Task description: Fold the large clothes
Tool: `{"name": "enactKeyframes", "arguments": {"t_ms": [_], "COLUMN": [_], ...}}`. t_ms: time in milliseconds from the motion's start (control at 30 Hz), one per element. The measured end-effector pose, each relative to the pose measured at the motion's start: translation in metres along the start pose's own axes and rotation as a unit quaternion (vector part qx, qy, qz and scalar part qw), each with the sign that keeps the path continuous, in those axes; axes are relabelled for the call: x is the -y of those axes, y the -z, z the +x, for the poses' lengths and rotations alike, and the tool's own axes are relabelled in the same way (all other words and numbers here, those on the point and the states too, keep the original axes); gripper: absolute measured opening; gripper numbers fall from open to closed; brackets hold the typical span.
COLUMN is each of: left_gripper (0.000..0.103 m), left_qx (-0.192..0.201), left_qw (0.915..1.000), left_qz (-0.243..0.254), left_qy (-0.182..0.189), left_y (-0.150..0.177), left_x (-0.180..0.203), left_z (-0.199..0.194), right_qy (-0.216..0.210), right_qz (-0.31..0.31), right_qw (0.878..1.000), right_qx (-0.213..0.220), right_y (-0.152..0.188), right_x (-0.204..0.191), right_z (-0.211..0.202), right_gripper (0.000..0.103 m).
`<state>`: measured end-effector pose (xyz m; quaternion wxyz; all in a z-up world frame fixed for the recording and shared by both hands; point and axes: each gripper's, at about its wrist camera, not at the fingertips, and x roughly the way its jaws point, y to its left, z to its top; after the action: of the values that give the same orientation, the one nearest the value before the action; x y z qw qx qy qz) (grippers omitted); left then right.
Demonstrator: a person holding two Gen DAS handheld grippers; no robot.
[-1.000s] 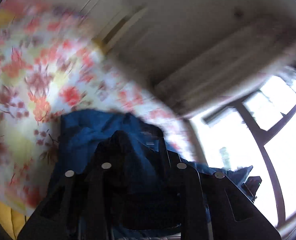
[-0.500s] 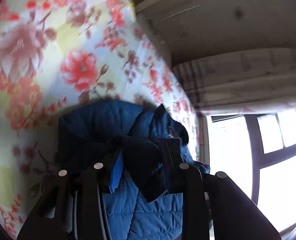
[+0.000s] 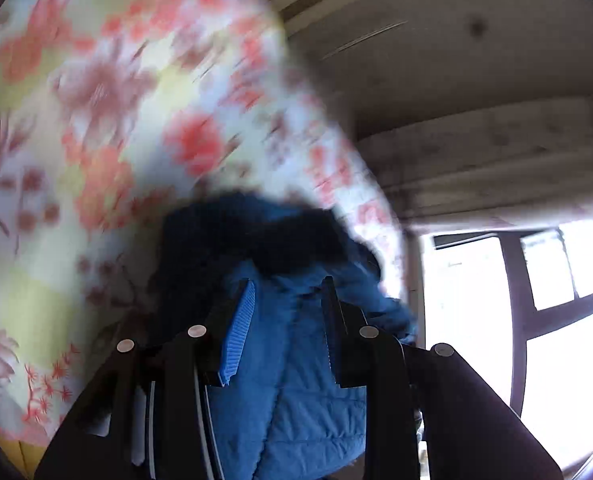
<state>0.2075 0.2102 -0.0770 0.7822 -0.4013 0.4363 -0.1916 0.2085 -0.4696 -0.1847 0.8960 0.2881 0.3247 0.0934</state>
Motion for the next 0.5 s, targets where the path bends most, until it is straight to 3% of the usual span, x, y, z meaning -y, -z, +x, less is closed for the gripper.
{"name": "enactKeyframes", "arguments": {"t_ms": [67,100,167,200,300,433,500], "left_gripper": [0.022,0.022,0.023,0.029,0.064,0.066,0.066], "left_qx": [0.081,0.117,0.137,0.12,0.033,-0.016,-0.047], "left_qw": [0.9911,0.9793,0.9617,0.961,0.9673,0.97,0.9764], "left_qz": [0.099,0.152,0.23,0.244,0.243,0.22,0.194], "left_qy": [-0.038,-0.064,-0.059,-0.052,-0.064,-0.102,-0.081], "left_y": [0.007,0.01,0.014,0.013,-0.001,-0.024,-0.03], "left_x": [0.028,0.041,0.057,0.059,0.054,0.032,0.02], "left_z": [-0.022,-0.027,-0.018,-0.009,0.045,0.094,0.108], "right_qy": [0.003,0.003,0.005,0.004,-0.015,-0.034,-0.033], "right_qz": [-0.006,-0.01,-0.019,-0.024,-0.036,-0.051,-0.066], "right_qw": [1.0,1.0,1.0,1.0,0.999,0.998,0.997], "right_qx": [-0.006,-0.01,-0.015,-0.017,-0.019,-0.025,-0.035], "right_y": [0.0,0.0,0.0,0.0,0.0,-0.003,-0.005], "right_x": [-0.002,-0.004,-0.007,-0.009,-0.013,-0.018,-0.023], "right_z": [0.003,0.005,0.007,0.008,0.008,0.006,0.008], "right_gripper": [0.075,0.075,0.076,0.076,0.076,0.076,0.076]}}
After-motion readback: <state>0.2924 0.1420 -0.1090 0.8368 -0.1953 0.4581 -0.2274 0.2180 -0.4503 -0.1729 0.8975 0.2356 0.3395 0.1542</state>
